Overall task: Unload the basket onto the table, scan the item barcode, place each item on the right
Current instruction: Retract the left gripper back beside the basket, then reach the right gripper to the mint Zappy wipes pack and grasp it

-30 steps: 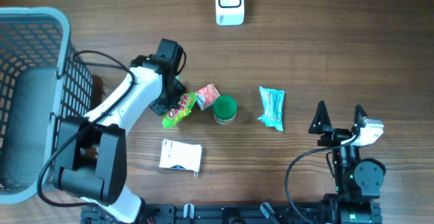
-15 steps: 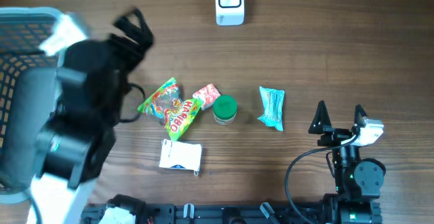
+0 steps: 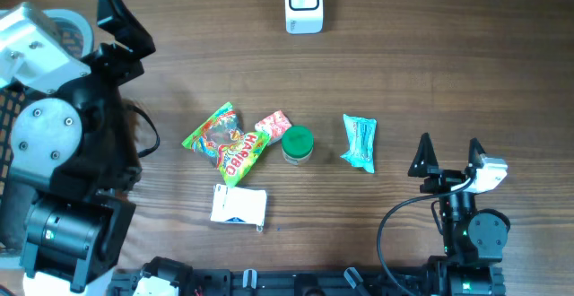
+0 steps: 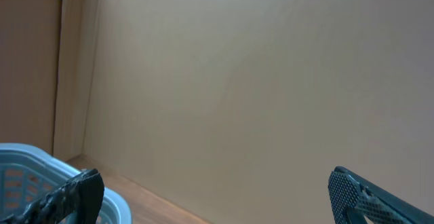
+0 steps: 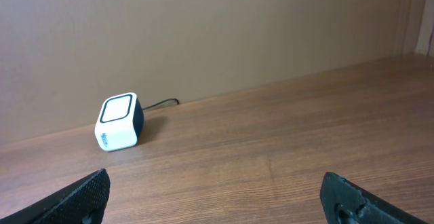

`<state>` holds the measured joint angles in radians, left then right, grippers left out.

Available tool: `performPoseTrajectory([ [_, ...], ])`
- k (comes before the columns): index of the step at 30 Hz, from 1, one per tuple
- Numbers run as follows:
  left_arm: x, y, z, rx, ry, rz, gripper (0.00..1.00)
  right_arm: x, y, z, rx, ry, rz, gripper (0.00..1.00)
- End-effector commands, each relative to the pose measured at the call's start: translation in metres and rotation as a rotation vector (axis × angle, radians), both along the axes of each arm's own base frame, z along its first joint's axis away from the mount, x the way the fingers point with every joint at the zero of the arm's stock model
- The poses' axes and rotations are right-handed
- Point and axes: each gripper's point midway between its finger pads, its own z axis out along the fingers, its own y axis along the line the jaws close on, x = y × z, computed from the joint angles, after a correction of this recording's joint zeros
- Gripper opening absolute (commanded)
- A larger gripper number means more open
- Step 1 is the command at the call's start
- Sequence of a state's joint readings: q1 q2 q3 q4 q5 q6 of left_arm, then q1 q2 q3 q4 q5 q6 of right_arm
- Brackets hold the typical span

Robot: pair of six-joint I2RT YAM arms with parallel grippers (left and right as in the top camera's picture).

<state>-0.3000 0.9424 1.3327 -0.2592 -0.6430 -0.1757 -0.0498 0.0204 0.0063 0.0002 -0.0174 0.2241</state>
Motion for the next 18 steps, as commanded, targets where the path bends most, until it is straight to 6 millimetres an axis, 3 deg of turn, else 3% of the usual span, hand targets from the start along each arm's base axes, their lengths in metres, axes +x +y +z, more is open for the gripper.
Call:
performPoseTrajectory([
  [1, -0.007, 0.0, 0.01, 0.024, -0.027, -0.015, 1.0, 0.0, -0.003, 0.002, 0.014, -0.008, -0.016, 1.0],
  [4, -0.032, 0.0, 0.028, 0.019, -0.096, -0.064, 1.0, 0.0, -0.003, 0.002, 0.014, -0.008, -0.016, 1.0],
  [8, -0.09, 0.032, 0.053, -0.004, -0.219, 0.013, 1.0, 0.0, -0.003, 0.002, 0.014, -0.008, -0.016, 1.0],
  [12, -0.144, 0.054, 0.063, -0.005, -0.32, 0.085, 1.0, 0.0, -0.001, 0.001, 0.05, -0.008, -0.004, 1.0],
  [14, -0.166, 0.054, 0.069, 0.006, -0.366, 0.074, 1.0, -0.001, 0.028, 0.001, 0.263, 0.007, 0.16, 1.0],
  [16, -0.198, 0.051, 0.074, 0.018, -0.427, 0.047, 1.0, -0.014, 0.077, 0.002, 0.537, 0.101, 0.449, 1.0],
  [18, -0.22, 0.043, 0.075, 0.037, -0.466, -0.009, 1.0, -0.03, 0.106, -0.001, 0.57, 0.181, 0.633, 1.0],
])
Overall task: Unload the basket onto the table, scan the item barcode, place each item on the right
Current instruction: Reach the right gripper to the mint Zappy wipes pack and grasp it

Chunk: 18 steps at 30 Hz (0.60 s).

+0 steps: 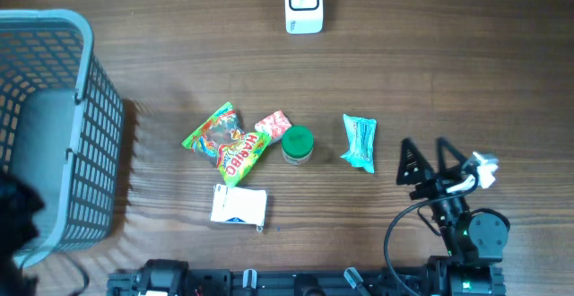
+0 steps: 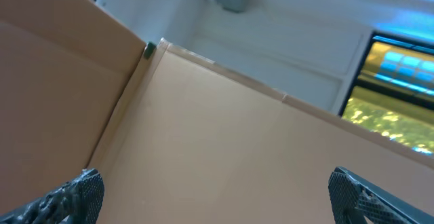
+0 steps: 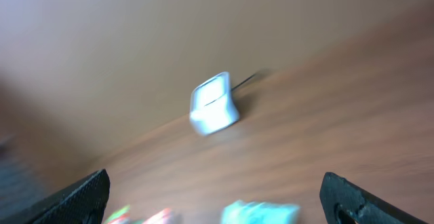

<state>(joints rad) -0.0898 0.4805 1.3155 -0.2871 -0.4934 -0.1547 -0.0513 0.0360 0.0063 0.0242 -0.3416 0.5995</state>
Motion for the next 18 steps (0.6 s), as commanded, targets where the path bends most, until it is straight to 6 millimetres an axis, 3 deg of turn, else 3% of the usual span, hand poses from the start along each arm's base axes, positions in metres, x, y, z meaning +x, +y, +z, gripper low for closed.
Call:
performPoseTrajectory([
  [1, -0.043, -0.021, 0.003, 0.099, -0.075, -0.116, 1.0, -0.03, 0.06, -0.006, 0.246, 0.16, 0.391, 1.0],
  [4, -0.09, -0.038, -0.002, 0.171, -0.151, -0.215, 1.0, -0.038, 0.071, -0.013, 0.282, 0.227, 0.468, 0.99],
  [7, -0.129, -0.037, -0.007, 0.18, -0.229, -0.217, 1.0, -0.033, 0.06, -0.015, 0.254, 0.328, 0.374, 1.0],
  [10, -0.17, -0.035, -0.016, 0.186, -0.311, -0.219, 1.0, -0.033, 0.043, 0.008, 0.124, 0.426, 0.259, 1.0],
  [13, -0.187, -0.036, -0.02, 0.202, -0.342, -0.254, 1.0, -0.034, 0.02, 0.042, -0.032, 0.547, 0.139, 0.99],
  [18, -0.184, -0.032, -0.023, 0.183, -0.324, -0.234, 1.0, -0.017, 0.008, 0.101, -0.133, 0.609, 0.107, 0.99],
])
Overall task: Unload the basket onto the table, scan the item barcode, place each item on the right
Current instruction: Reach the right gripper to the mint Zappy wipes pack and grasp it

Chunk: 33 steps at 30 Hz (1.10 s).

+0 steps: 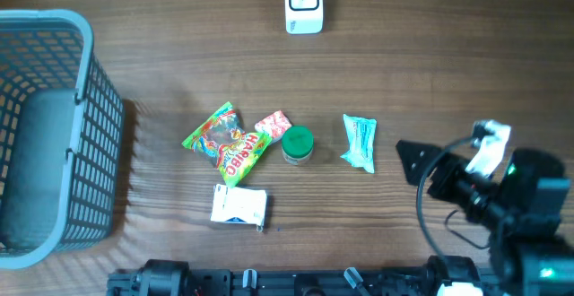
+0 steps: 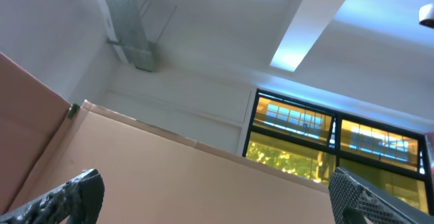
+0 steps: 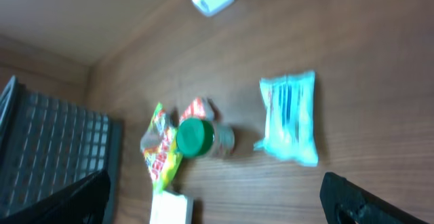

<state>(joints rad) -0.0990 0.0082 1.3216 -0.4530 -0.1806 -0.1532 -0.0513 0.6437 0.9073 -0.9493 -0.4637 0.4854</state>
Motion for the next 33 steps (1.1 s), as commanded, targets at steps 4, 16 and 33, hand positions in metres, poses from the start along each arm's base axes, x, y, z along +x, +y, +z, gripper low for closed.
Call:
performPoseTrajectory([
  [4, -0.014, 0.013, 0.008, -0.045, -0.062, 0.049, 1.0, 0.029, -0.015, 0.058, -0.115, 0.052, -0.009, 1.0],
  [16, 0.109, -0.002, -0.083, -0.078, 0.385, -0.054, 1.0, 0.085, 0.009, -0.024, -0.437, 0.342, -0.112, 0.99],
  [33, 0.241, -0.069, -0.272, 0.056, 0.948, -0.309, 1.0, 0.114, 0.065, -0.185, -0.793, 0.63, -0.062, 0.94],
])
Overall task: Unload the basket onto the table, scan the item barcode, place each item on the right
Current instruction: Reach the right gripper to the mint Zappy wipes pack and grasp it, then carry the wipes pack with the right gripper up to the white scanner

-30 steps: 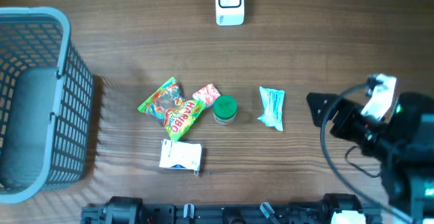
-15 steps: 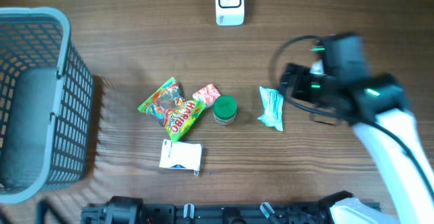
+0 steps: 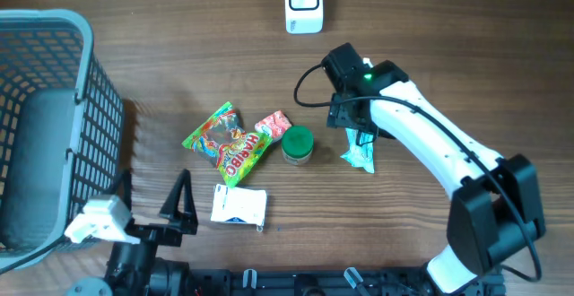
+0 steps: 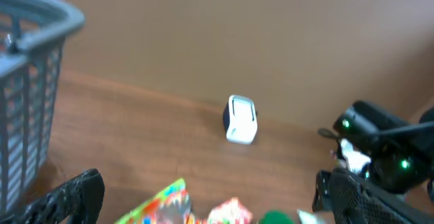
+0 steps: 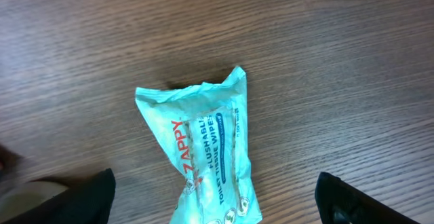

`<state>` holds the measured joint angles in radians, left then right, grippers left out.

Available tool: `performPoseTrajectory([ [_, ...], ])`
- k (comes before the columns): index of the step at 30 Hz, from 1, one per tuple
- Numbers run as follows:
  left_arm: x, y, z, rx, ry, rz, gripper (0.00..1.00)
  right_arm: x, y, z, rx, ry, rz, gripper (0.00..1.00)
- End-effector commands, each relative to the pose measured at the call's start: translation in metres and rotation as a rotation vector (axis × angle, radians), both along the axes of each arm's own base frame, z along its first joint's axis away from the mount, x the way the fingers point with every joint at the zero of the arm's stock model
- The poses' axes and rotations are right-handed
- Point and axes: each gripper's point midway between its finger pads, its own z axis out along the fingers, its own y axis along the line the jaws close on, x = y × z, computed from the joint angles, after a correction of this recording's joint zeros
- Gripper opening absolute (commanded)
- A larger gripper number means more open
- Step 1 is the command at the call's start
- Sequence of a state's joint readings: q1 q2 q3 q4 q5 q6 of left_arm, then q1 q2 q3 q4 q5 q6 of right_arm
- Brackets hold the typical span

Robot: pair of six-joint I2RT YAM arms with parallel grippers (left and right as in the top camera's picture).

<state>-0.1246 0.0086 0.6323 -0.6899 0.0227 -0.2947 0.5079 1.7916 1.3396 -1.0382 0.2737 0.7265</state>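
Observation:
The white barcode scanner [image 3: 303, 4] stands at the table's far edge and also shows in the left wrist view [image 4: 240, 119]. A teal wipes pack [image 5: 210, 163] lies flat on the table, partly under my right arm in the overhead view [image 3: 361, 152]. My right gripper [image 5: 213, 207] hangs open just above it, one finger to each side, touching nothing. My left gripper [image 4: 213, 203] is open and empty at the near left edge [image 3: 152, 211], facing the scanner.
A gummy bag [image 3: 224, 143], a small red packet [image 3: 273, 123], a green-lidded jar [image 3: 297, 143] and a white box [image 3: 239, 206] lie left of the wipes pack. A blue-grey basket [image 3: 85, 108] fills the left side.
My right gripper was at the table's right side, looking down on all the items; now it is right over the wipes pack. My left arm, then out of the overhead view, is at the near left edge.
At first my left arm stood over the basket and my right arm rested at the near right. Then the left arm was out of the overhead view, its camera facing up, while the right tilted toward the items. Now the right is open over the wipes pack.

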Motion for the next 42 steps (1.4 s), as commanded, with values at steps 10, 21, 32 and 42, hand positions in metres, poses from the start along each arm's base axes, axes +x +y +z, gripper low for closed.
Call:
performPoseTrajectory([
  [10, 0.009, -0.01, -0.045, 0.004, 0.126, -0.052, 1.0, -0.014, 0.003, -0.07, -0.224, 0.127, 0.043, 0.65],
  [21, 0.009, -0.01, -0.047, 0.005, 0.134, -0.051, 1.0, -0.004, 0.014, -0.016, 0.024, 0.214, 0.068, 0.04],
  [32, 0.023, 0.03, -0.11, 0.031, 0.292, 0.198, 1.0, -0.017, 0.077, 0.187, 0.975, -0.052, 0.526, 0.04],
  [42, 0.062, -0.006, -0.156, 0.241, 0.193, -0.024, 1.0, -0.02, 0.086, 0.197, 1.009, -0.11, 0.691, 0.04],
])
